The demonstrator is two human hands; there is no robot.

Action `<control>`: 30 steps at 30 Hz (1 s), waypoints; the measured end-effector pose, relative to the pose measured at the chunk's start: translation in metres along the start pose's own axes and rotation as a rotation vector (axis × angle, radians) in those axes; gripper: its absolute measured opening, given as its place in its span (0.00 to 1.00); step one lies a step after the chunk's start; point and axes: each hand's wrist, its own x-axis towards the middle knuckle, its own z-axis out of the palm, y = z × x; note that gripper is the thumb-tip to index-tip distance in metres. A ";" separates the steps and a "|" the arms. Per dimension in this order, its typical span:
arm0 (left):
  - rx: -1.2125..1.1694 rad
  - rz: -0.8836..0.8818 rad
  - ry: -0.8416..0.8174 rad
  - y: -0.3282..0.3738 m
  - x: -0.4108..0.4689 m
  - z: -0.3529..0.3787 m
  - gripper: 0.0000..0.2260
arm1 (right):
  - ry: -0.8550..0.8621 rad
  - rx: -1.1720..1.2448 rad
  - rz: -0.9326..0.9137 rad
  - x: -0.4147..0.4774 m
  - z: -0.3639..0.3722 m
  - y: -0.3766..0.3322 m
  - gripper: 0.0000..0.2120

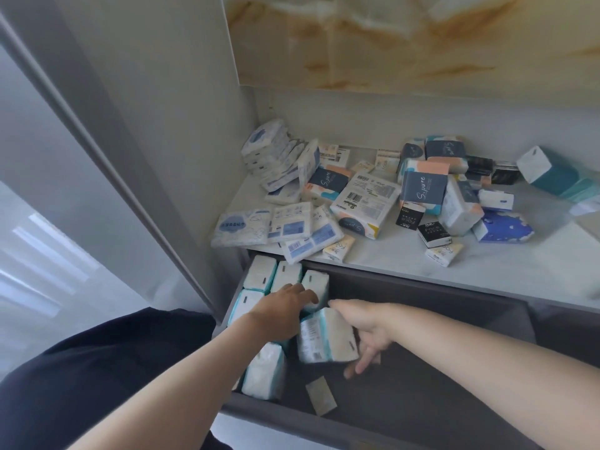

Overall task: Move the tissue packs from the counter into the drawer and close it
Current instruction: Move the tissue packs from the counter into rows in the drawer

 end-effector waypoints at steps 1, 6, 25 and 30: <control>-0.027 -0.012 -0.007 -0.001 -0.003 0.001 0.26 | -0.023 0.112 -0.026 0.010 0.006 0.003 0.35; -0.005 0.049 0.030 -0.003 -0.011 0.003 0.23 | 0.010 0.178 -0.254 0.044 0.026 0.013 0.26; 0.319 0.093 -0.050 -0.003 0.024 0.009 0.53 | 0.639 -1.827 -0.173 0.065 -0.052 0.051 0.27; 0.334 0.072 -0.061 -0.001 0.029 0.007 0.53 | 0.501 -1.843 -0.544 0.064 -0.012 0.048 0.18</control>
